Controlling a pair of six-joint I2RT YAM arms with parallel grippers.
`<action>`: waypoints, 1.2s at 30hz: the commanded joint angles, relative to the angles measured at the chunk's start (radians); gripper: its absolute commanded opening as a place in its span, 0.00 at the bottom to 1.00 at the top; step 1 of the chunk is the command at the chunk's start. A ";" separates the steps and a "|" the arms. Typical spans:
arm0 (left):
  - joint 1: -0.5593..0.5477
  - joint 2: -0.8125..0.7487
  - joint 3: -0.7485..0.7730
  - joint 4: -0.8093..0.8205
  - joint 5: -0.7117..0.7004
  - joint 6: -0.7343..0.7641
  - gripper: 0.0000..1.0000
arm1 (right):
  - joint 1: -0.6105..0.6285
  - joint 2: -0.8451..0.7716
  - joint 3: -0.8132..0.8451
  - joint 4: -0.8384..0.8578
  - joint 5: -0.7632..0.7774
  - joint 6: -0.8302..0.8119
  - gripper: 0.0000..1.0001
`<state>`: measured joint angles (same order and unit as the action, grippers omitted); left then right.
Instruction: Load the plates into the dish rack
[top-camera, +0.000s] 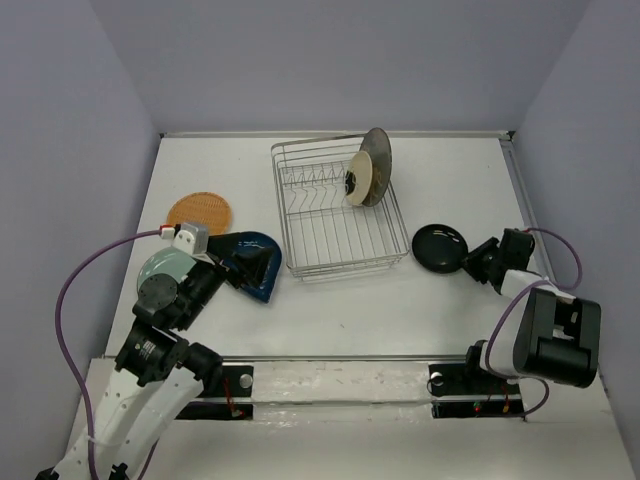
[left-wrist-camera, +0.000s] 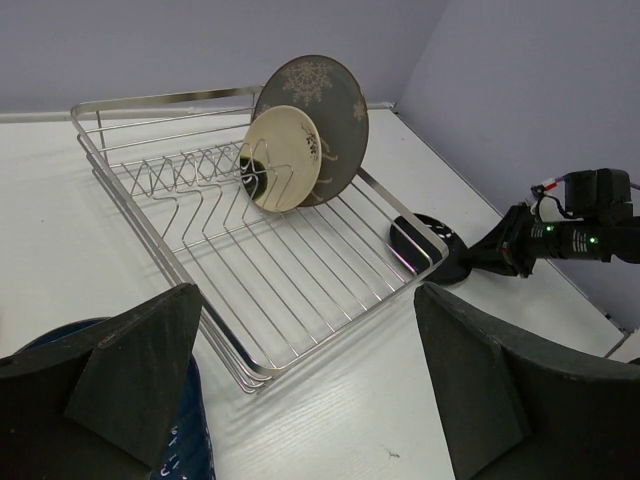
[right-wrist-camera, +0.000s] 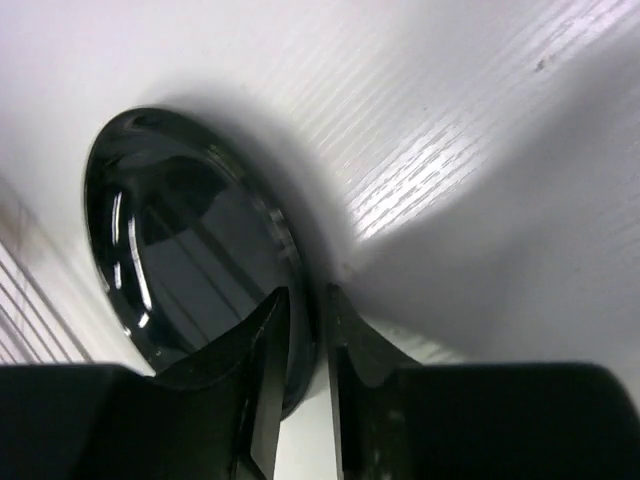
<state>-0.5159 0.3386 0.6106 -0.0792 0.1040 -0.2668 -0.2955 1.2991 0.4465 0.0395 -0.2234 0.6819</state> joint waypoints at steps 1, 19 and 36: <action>-0.006 0.004 0.043 0.042 0.006 0.011 0.99 | -0.007 0.061 -0.002 0.077 -0.045 0.045 0.08; 0.007 0.063 0.048 0.013 -0.093 -0.018 0.99 | 0.512 -0.382 0.742 -0.496 0.740 -0.197 0.07; 0.020 0.080 0.054 -0.014 -0.248 -0.071 0.99 | 1.064 0.788 1.869 -0.902 1.380 -0.496 0.07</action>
<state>-0.5018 0.4091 0.6125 -0.1246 -0.1116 -0.3279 0.7555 2.0537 2.1445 -0.7689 1.0084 0.2481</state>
